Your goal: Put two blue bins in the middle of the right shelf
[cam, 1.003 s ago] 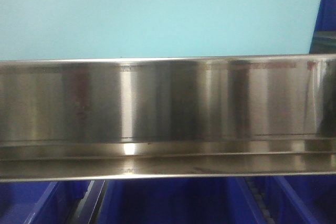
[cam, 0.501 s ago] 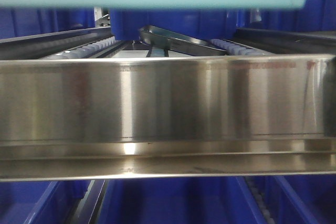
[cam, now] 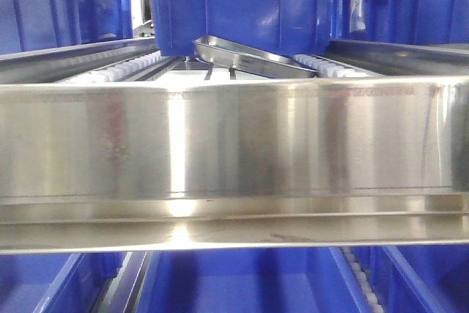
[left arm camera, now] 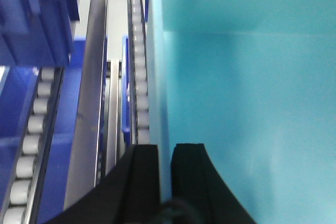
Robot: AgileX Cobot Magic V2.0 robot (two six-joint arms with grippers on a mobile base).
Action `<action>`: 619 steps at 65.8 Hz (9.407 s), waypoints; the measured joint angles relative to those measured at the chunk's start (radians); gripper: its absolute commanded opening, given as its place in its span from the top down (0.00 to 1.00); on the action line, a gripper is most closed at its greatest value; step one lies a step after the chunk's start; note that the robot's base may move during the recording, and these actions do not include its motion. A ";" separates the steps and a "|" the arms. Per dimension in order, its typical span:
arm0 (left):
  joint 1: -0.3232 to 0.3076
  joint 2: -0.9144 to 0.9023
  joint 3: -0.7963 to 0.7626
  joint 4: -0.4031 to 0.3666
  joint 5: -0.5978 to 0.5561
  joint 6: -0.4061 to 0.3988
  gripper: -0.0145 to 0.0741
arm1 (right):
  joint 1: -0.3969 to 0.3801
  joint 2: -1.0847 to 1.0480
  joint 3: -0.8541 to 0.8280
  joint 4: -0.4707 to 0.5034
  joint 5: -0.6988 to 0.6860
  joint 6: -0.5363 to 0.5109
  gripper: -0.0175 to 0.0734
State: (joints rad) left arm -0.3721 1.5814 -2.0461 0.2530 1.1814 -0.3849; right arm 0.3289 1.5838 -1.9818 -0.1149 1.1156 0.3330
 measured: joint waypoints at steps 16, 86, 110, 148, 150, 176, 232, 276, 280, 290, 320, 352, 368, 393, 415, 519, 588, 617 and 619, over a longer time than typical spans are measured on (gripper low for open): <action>0.000 0.000 -0.002 0.003 -0.019 0.000 0.96 | 0.000 0.000 0.000 0.000 -0.002 0.000 0.99; 0.000 0.000 -0.002 0.013 -0.022 0.000 0.96 | 0.000 0.000 0.000 -0.015 -0.097 -0.001 0.99; 0.000 0.000 -0.002 0.013 -0.022 0.000 0.96 | 0.000 0.000 0.000 -0.017 -0.101 -0.001 0.99; 0.000 0.000 -0.002 0.013 -0.023 0.000 0.96 | 0.000 0.000 0.000 -0.019 -0.107 -0.001 0.99; 0.000 0.000 -0.002 0.013 -0.023 0.000 0.96 | 0.000 0.000 0.000 -0.019 -0.107 -0.001 0.99; 0.000 0.000 -0.002 0.013 -0.025 0.000 0.96 | 0.000 0.000 0.000 -0.019 -0.107 -0.002 0.99; 0.000 -0.002 -0.004 0.021 -0.023 0.000 0.96 | 0.002 0.000 0.000 -0.017 -0.113 -0.002 0.99; 0.000 -0.002 -0.004 0.017 -0.029 0.000 0.96 | 0.002 0.000 0.000 -0.017 -0.113 -0.002 0.99; 0.000 -0.002 -0.004 0.015 -0.029 0.000 0.96 | 0.002 0.000 0.000 -0.019 -0.113 -0.002 0.99; 0.000 -0.002 -0.004 0.015 -0.029 0.000 0.96 | 0.002 0.000 0.000 -0.019 -0.113 -0.002 0.99; 0.000 -0.002 -0.004 0.015 -0.029 0.000 0.96 | 0.002 -0.002 0.000 -0.021 -0.113 -0.002 0.99; 0.000 -0.002 -0.004 0.015 -0.029 0.000 0.96 | 0.002 -0.002 0.000 -0.021 -0.113 -0.002 0.99; 0.000 -0.002 -0.004 0.015 -0.029 0.000 0.96 | 0.002 -0.002 0.000 -0.021 -0.113 -0.002 0.99; 0.000 0.000 -0.004 0.015 -0.031 0.000 0.96 | 0.001 -0.002 0.000 -0.023 -0.113 -0.002 0.99; 0.000 0.000 -0.004 0.015 -0.031 0.000 0.96 | 0.001 -0.002 0.000 -0.023 -0.113 -0.002 0.99; 0.000 0.001 -0.004 0.017 -0.034 0.000 0.96 | 0.001 -0.002 0.000 -0.024 -0.114 -0.002 0.99; 0.000 0.001 -0.004 0.020 -0.034 0.000 0.96 | 0.001 -0.002 0.000 -0.018 -0.114 -0.002 0.99; 0.000 0.001 -0.004 0.020 -0.034 0.000 0.96 | 0.001 -0.002 0.000 -0.018 -0.114 -0.002 0.99; 0.000 0.001 -0.004 0.020 -0.034 0.000 0.96 | 0.001 -0.002 0.000 -0.018 -0.114 -0.002 0.99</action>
State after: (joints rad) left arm -0.3721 1.5825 -2.0499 0.2735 1.1469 -0.3849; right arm 0.3294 1.5819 -1.9818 -0.1334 1.0013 0.3308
